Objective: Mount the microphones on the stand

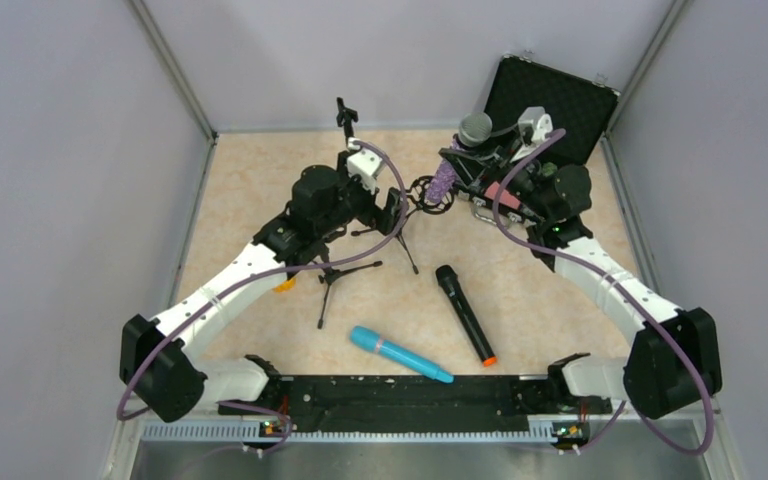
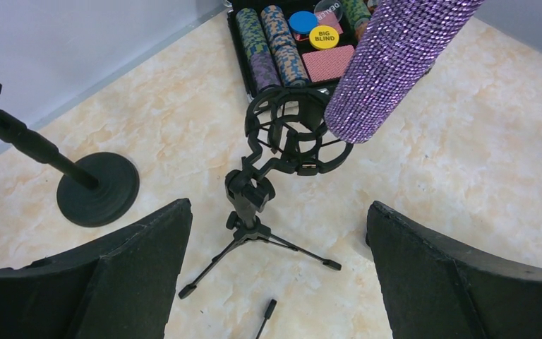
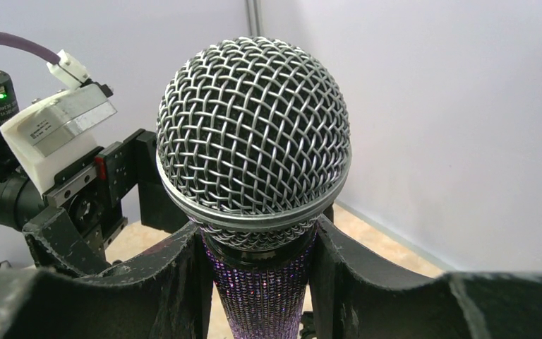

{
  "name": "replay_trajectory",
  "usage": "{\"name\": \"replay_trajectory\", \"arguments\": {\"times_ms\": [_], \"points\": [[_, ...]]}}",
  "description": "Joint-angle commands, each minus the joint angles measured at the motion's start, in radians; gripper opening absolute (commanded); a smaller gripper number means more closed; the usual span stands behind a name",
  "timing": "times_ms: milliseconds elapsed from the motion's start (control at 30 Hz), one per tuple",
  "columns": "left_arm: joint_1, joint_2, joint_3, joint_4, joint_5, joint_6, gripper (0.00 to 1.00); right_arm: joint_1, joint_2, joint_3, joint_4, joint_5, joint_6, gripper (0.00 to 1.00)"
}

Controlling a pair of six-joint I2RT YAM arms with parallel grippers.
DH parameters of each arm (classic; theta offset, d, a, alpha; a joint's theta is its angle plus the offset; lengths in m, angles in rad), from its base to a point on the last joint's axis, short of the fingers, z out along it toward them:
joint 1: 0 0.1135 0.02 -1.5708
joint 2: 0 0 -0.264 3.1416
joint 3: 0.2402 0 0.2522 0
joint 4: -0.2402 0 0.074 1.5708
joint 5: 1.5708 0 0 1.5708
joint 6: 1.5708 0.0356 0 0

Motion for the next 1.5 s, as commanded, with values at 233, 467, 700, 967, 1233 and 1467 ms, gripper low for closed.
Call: {"name": "replay_trajectory", "arguments": {"times_ms": [233,467,700,967,1233,1467], "points": [[-0.027,-0.008,0.001,0.044,0.020,0.051,0.98,0.035,0.052,0.090,0.107,0.057,-0.043,0.00],[-0.050,-0.011,0.001,0.041,-0.015,0.090,0.98,0.035,0.067,0.096,0.081,0.091,-0.074,0.00],[-0.059,-0.003,0.001,0.018,-0.120,0.101,0.99,0.034,0.095,0.110,0.067,0.122,-0.088,0.00],[-0.056,0.033,0.072,-0.089,-0.302,0.066,0.99,0.035,0.138,0.114,0.085,0.125,-0.088,0.00],[0.012,0.031,0.087,-0.110,-0.248,0.025,0.99,0.035,0.169,0.136,0.088,0.116,-0.078,0.00],[0.090,0.040,0.113,-0.131,-0.108,-0.029,0.99,0.035,0.152,0.120,0.088,0.127,-0.081,0.00]]}}
